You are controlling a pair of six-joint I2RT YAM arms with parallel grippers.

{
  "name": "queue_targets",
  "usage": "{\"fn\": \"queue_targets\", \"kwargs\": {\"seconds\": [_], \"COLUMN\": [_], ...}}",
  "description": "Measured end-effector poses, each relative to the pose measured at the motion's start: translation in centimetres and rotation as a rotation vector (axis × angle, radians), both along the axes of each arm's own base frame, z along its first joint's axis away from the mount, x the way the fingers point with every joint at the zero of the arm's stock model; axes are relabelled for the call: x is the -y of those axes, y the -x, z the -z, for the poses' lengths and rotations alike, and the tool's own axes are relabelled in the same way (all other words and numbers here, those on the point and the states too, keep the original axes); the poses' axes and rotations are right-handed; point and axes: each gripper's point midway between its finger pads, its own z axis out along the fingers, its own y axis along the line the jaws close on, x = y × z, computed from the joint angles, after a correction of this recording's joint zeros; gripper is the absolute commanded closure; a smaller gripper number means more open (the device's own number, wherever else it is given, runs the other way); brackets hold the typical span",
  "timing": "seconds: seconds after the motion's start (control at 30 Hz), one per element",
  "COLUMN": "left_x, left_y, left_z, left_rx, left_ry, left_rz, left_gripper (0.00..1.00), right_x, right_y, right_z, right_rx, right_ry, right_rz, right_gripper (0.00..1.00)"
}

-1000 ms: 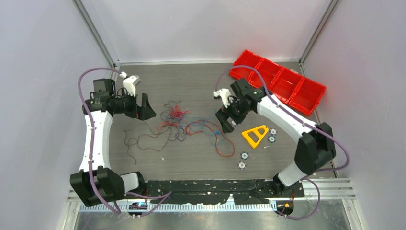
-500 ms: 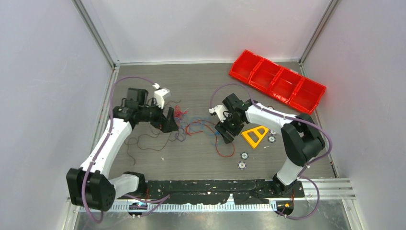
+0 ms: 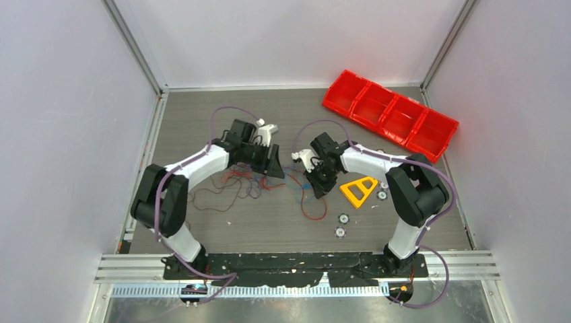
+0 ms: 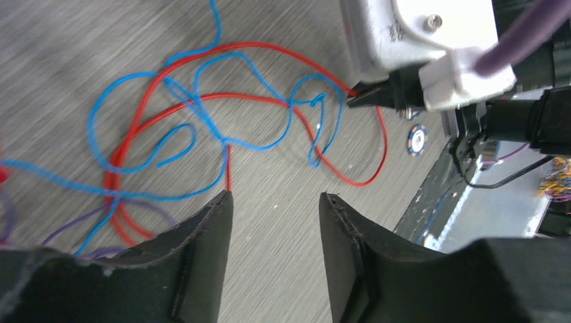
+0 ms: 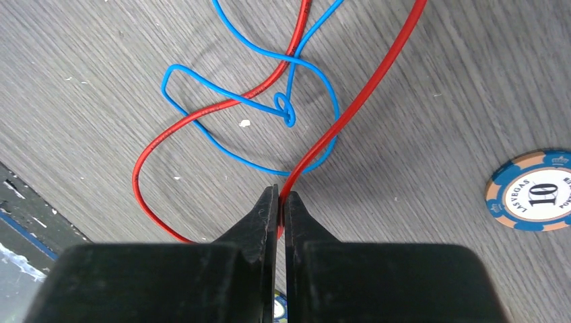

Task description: Untangle the cables

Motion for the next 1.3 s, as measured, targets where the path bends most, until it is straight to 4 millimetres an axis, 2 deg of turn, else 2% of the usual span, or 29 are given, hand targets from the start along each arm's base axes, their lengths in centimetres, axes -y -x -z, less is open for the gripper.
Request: {"fn": "queue_targets", "kwargs": {"seconds": [0.13, 0.2, 0.27, 0.37, 0.43, 0.53, 0.67, 0.83, 0.9, 1.0, 1.07, 1.13, 1.23, 1.3], "left_x": [2.5, 3.0, 3.1, 2.9, 2.9, 2.9, 3.4, 4.0, 4.3, 4.1, 3.7, 3.0, 1.8, 0.6], "left_y": [0.0, -0.2, -0.6, -1.0, -1.1, -1.5, -2.4, -2.6, -2.6, -1.8, -0.9, -0.1, 0.7, 0.9], "left_z": [1.4, 2.4, 3.7, 5.6, 5.9, 5.9, 6.1, 6.3, 5.6, 2.9, -1.2, -6.8, -17.3, -23.0], "left_rx": [-0.051, -0.084, -0.12, -0.161, -0.171, -0.167, -0.169, -0.189, -0.184, -0.148, -0.079, 0.025, 0.246, 0.369], "left_ry": [0.029, 0.031, 0.02, -0.007, -0.013, -0.016, -0.011, 0.007, 0.024, 0.045, 0.074, 0.123, 0.221, 0.265], "left_rz": [-0.012, -0.028, -0.054, -0.092, -0.108, -0.125, -0.138, -0.14, -0.126, -0.092, -0.063, -0.037, -0.006, -0.012], "left_gripper": [0.56, 0.58, 0.57, 0.5, 0.45, 0.46, 0.65, 0.97, 1.0, 1.0, 1.0, 1.0, 1.0, 1.0], "right_x": [-0.3, -0.4, -0.5, -0.6, -0.6, -0.6, -0.6, -0.5, -0.5, -0.1, 0.2, 0.7, 1.3, 1.4], "right_y": [0.2, 0.2, 0.3, 0.3, 0.4, 0.5, 0.5, 0.7, 0.7, 0.7, 0.5, 0.3, -0.2, -0.4], "right_z": [-0.3, -0.6, -0.7, -0.7, -0.8, -0.7, -0.7, -0.5, -0.4, -0.2, 0.0, 0.3, 0.6, 0.6], "right_rx": [-0.009, -0.007, -0.009, -0.012, -0.014, -0.017, -0.02, -0.024, -0.025, -0.026, -0.022, -0.014, -0.006, 0.0], "right_ry": [-0.019, -0.028, -0.035, -0.039, -0.042, -0.043, -0.044, -0.042, -0.041, -0.034, -0.026, -0.016, -0.006, -0.007], "right_rz": [0.005, 0.006, 0.006, 0.005, 0.004, 0.003, 0.002, 0.002, 0.002, 0.011, 0.02, 0.032, 0.049, 0.054], "right_gripper": [0.95, 0.95, 0.95, 0.95, 0.95, 0.94, 0.95, 0.95, 0.95, 0.95, 0.95, 0.94, 0.94, 0.94]}}
